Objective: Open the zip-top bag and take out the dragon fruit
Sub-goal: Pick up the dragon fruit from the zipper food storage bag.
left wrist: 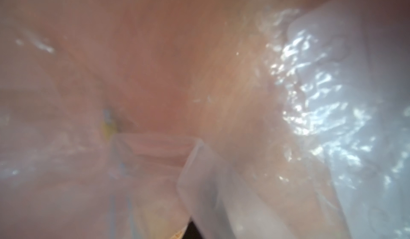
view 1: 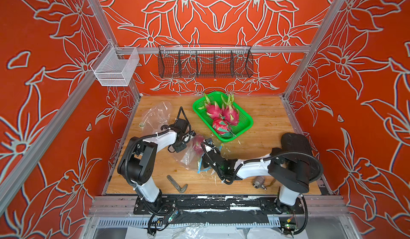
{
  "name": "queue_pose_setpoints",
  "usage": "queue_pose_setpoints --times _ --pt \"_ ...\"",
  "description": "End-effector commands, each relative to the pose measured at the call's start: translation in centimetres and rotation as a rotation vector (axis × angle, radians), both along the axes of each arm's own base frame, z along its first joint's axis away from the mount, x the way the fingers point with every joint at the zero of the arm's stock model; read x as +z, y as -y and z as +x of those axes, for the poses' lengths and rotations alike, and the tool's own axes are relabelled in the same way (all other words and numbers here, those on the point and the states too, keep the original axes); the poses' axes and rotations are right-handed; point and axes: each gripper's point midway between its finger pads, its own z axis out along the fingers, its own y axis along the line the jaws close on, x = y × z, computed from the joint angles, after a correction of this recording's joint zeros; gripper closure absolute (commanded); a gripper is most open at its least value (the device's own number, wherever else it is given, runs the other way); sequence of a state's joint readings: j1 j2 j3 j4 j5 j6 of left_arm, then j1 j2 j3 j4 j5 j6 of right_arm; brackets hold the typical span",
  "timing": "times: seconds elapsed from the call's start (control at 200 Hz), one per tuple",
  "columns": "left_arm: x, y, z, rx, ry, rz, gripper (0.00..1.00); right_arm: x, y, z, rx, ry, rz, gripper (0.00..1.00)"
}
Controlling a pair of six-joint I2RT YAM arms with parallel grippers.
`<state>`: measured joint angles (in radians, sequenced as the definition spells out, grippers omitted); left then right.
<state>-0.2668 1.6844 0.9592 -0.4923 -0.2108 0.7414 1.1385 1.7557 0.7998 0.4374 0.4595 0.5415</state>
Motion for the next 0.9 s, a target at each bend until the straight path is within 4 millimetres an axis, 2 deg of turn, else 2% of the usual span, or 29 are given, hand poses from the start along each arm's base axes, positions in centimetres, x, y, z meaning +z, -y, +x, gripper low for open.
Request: queue_pose_setpoints --times 0.0,0.145,0.435,0.595,0.786,0.896 --pt "-0.6 -1.5 0.3 -0.001 -0.005 0.068 1.0 2.6 0.9 -0.3 0.045 0.044 -0.014 1.0" --pt "-0.4 -2.5 1.7 0.015 0.039 0.12 1.0 3.3 2.0 -1.7 0.132 -0.002 -0.068 1.0" --pt "0.9 -2.8 3.8 0.063 0.117 0.144 1.0 3.1 6.4 -5.6 0.236 -0.143 -0.156 1.0" --pt "1.4 -3.1 4.5 0.08 0.142 0.163 1.0 3.9 8.1 -7.7 0.303 -0.172 -0.155 1.0" --pt "1.8 -3.6 4.7 0.097 0.15 0.182 1.0 7.0 10.7 -9.8 0.347 -0.154 -0.117 1.0" --pt "2.2 -4.1 4.8 0.12 0.154 0.168 1.0 9.9 13.0 -10.3 0.312 -0.101 -0.076 1.0"
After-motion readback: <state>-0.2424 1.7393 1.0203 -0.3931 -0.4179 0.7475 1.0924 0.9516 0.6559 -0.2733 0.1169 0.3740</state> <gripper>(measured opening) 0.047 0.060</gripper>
